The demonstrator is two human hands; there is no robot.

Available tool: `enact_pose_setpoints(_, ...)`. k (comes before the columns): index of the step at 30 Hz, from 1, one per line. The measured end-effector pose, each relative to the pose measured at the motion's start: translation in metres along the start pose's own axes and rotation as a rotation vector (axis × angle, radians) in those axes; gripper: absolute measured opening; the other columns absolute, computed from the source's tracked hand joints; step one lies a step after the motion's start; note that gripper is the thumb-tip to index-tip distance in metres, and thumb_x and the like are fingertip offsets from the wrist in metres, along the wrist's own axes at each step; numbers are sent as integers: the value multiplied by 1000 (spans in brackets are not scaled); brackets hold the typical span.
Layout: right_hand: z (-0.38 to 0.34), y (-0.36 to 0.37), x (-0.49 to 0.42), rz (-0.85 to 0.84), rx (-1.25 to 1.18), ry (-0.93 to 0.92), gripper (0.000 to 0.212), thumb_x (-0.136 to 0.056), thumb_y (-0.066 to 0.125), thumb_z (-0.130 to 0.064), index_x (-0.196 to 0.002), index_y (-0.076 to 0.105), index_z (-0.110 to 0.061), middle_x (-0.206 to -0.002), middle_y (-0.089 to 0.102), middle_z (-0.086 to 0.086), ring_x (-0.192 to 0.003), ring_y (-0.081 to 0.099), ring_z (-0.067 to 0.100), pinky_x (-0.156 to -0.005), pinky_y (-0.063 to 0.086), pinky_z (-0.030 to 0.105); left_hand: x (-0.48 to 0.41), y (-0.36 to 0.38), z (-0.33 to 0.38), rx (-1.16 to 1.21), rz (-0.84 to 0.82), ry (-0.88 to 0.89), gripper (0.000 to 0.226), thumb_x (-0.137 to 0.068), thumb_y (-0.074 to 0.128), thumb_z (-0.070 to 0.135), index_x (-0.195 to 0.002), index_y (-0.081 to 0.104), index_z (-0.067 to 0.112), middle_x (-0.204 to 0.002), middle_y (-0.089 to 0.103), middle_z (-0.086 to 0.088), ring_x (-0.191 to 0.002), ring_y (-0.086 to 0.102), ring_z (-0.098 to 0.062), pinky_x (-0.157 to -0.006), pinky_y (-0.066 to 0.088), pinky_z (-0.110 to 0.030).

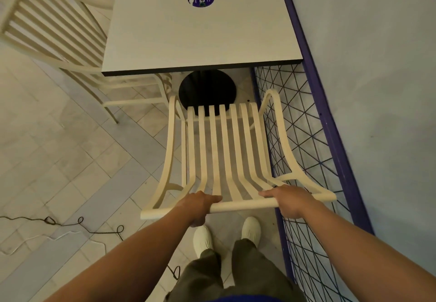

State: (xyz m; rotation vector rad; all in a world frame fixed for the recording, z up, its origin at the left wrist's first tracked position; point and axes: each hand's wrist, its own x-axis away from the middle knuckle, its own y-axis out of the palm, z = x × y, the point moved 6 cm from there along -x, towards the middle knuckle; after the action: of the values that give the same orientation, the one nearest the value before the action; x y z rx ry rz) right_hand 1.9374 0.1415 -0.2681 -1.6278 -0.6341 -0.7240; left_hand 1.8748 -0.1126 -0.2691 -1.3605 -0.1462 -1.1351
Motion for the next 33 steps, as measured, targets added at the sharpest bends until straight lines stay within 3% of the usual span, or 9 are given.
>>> enact_pose_setpoints(5, 10, -13, -12, -25, 38, -13, 86, -83, 59, -8, -142, 25, -60, -118, 57, -2, -78, 48, 12, -64, 39, 28, -16, -13, 1, -8, 2, -6, 81, -86, 71, 7, -149, 34, 42, -124, 58, -1, -104, 59, -22, -89, 51, -35)
enact_pose_setpoints(10, 16, -29, -23, -24, 28, -17, 85, -83, 59, -7, -142, 26, -59, -95, 48, -7, -68, 43, 6, -59, 37, 26, -31, -25, -2, -15, 8, -15, 82, -86, 70, 7, -149, 33, 43, -126, 57, -2, -107, 58, -23, -92, 49, -35)
enact_pose_setpoints(15, 18, -46, -33, -10, 13, -37, 83, -83, 57, -6, -143, 30, -57, -107, 57, -2, -81, 53, 14, -66, 43, 29, -43, -41, -8, -35, 37, -27, 82, -86, 70, 7, -149, 33, 44, -124, 56, -3, -103, 58, -23, -83, 45, -31)
enact_pose_setpoints(20, 20, -62, -42, 4, 39, -43, 80, -84, 54, -7, -143, 31, -55, -117, 57, 0, -80, 47, 15, -70, 42, 31, -52, -57, -12, -41, 71, -42, 80, -85, 71, 8, -147, 37, 44, -124, 58, -1, -100, 58, -22, -87, 49, -34)
enact_pose_setpoints(25, 23, -66, -44, -2, 17, -37, 80, -82, 55, -9, -143, 31, -55, -118, 57, -1, -80, 49, 15, -74, 45, 33, -49, -65, -22, 0, 75, -56, 74, -89, 65, 13, -146, 35, 51, -124, 59, 2, -94, 56, -17, -75, 48, -28)
enact_pose_setpoints(29, 25, -65, -43, -39, -76, -77, 78, -79, 58, -17, -143, 33, -53, -122, 57, -1, -84, 56, 13, -77, 51, 32, -37, -59, -36, -13, 19, -70, 81, -87, 67, 9, -148, 32, 49, -132, 57, 1, -111, 58, -22, -90, 51, -35)
enact_pose_setpoints(33, 25, -68, -44, -69, -60, -79, 79, -79, 56, -16, -142, 32, -55, -120, 57, -1, -81, 55, 11, -73, 51, 29, -38, -57, -30, -39, 78, -89, 77, -91, 66, 13, -147, 30, 53, -130, 58, 2, -109, 59, -23, -91, 53, -39)
